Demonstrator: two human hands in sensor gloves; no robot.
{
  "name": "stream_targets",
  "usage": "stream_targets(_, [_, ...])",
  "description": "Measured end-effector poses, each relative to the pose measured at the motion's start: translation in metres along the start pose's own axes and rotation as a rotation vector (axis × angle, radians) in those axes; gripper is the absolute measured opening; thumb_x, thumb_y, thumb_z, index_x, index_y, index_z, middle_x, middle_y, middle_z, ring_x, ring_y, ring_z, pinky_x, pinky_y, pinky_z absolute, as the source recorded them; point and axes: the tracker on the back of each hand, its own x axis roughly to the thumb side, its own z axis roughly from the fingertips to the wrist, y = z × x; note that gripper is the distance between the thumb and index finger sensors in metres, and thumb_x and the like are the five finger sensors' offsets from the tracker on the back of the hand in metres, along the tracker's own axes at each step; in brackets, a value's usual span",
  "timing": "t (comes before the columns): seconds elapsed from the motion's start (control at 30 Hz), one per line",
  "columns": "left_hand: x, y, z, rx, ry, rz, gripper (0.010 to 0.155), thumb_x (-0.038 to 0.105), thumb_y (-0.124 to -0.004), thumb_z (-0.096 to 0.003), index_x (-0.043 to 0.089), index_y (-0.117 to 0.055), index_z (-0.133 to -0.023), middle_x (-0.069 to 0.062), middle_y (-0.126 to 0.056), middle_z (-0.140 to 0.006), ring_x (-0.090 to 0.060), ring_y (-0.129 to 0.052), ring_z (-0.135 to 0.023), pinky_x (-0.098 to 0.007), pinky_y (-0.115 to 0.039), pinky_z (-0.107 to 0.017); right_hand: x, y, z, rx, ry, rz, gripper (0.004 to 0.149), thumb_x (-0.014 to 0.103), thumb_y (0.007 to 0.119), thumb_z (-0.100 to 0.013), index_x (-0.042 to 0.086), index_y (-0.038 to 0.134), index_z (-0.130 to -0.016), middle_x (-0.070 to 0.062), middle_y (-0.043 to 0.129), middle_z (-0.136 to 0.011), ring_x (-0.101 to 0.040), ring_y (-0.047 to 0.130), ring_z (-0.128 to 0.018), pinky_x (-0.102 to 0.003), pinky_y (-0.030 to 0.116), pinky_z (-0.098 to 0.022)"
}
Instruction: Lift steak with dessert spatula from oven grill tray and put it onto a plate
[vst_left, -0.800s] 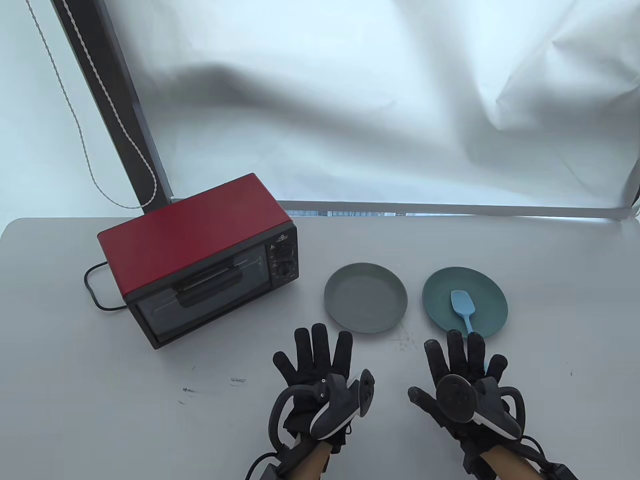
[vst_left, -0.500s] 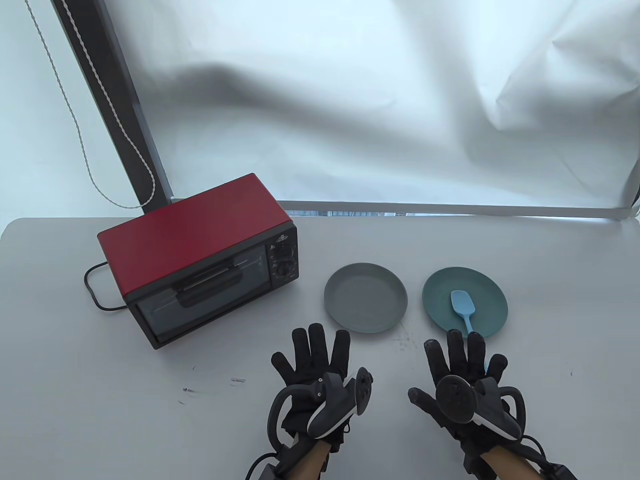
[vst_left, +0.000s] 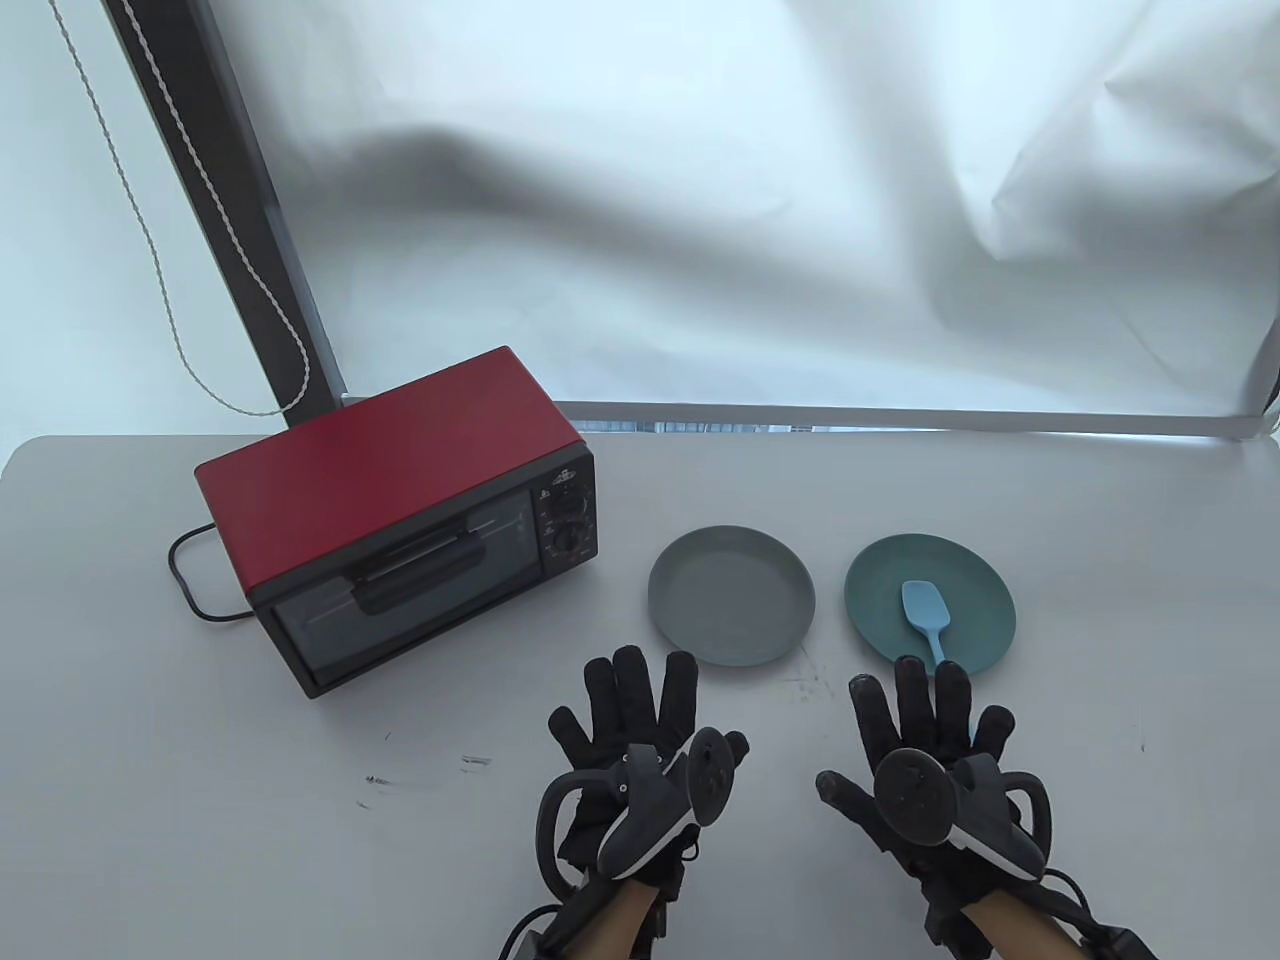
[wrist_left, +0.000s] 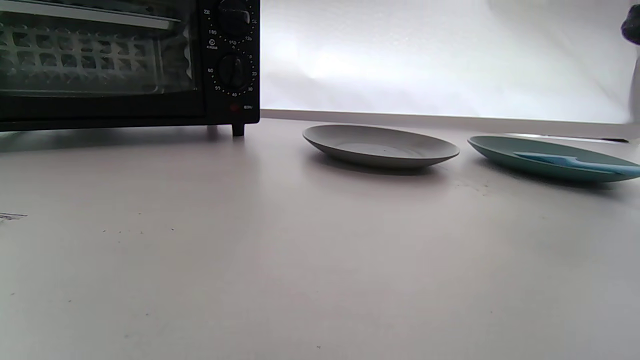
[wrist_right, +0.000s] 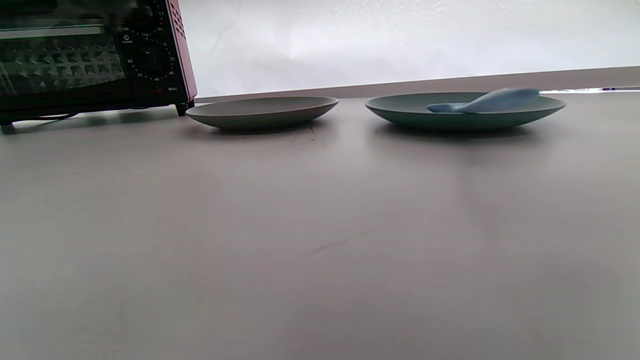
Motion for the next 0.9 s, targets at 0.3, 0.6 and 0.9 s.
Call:
stream_targets(0.3, [-0.016, 0.004, -0.002, 0.018, 0.012, 0.200, 0.083, 0.073, -0.033, -0.0560, 0.025, -0.008, -0.119, -0.023, -0.015, -0.125, -0.050, -0.025, -0.115, -0.076, -0.040, -0.074, -0.001, 0.000, 0.000, -0.002, -0.002, -0.008, 0.091, 0.069, 0.056, -0.061, 0.021, 0.001, -0.116, -0.030, -0.014, -0.119, -0.063, -0.008, -0.106, -0.086, 0.008, -0.063])
stream_targets(0.6, [-0.032, 0.000, -0.009, -0.041, 0.024, 0.365, 0.083, 0.073, -0.031, -0.0565, 0.024, -0.008, -0.119, -0.023, -0.017, -0.126, -0.050, -0.028, -0.115, -0.074, -0.042, -0.075, 0.001, 0.001, 0.000, -0.001, -0.021, -0.010, 0.091, 0.068, 0.056, -0.062, 0.021, 0.002, -0.116, -0.030, -0.014, -0.119, -0.063, -0.007, -0.106, -0.086, 0.008, -0.063])
stream_targets(0.9, [-0.058, 0.002, -0.012, -0.086, 0.016, 0.669, 0.083, 0.073, -0.030, -0.0576, 0.023, -0.007, -0.120, -0.024, -0.019, -0.125, -0.050, -0.031, -0.115, -0.073, -0.044, -0.075, 0.001, 0.000, 0.001, -0.014, -0.030, -0.009, 0.090, 0.068, 0.056, -0.062, 0.021, 0.002, -0.116, -0.030, -0.014, -0.119, -0.063, -0.007, -0.106, -0.085, 0.008, -0.064])
